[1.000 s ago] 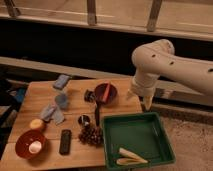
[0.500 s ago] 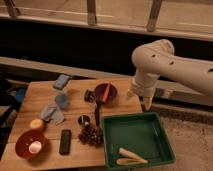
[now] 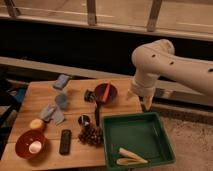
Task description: Wipe tray with eraser
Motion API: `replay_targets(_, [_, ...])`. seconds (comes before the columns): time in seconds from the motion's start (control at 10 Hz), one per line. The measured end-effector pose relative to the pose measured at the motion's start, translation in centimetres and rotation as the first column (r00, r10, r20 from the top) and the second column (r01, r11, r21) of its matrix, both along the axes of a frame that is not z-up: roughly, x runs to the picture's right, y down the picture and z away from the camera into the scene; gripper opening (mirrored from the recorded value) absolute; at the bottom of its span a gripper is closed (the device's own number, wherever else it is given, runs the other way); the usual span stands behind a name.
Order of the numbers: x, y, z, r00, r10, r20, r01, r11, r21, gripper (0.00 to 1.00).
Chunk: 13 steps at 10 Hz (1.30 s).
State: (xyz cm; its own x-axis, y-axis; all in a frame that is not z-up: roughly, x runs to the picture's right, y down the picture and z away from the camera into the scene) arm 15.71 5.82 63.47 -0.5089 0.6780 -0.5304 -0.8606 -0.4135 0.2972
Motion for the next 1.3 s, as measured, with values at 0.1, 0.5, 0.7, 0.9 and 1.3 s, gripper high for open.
replay_targets(0.1, [0.0,0.0,0.0,1.0,0.0,0.0,0.0,1.0,0.0,0.65])
replay_targets(0.5, [0.0,0.0,0.0,1.0,0.0,0.0,0.0,1.0,0.0,0.65])
replay_targets(0.7, [0.0,-0.1,-0.1,1.0,-0.004,-0.002,0.004,1.0,0.003,0.65])
replay_targets(0.9, [-0.6,-1.2,-0.9,0.999,-0.045,0.003,0.045,0.9982,0.04,0.65])
replay_targets(1.3, [-6.9,-0.6,-0.6,0.986,-0.107,0.129,0.104,0.9942,0.027,0.65])
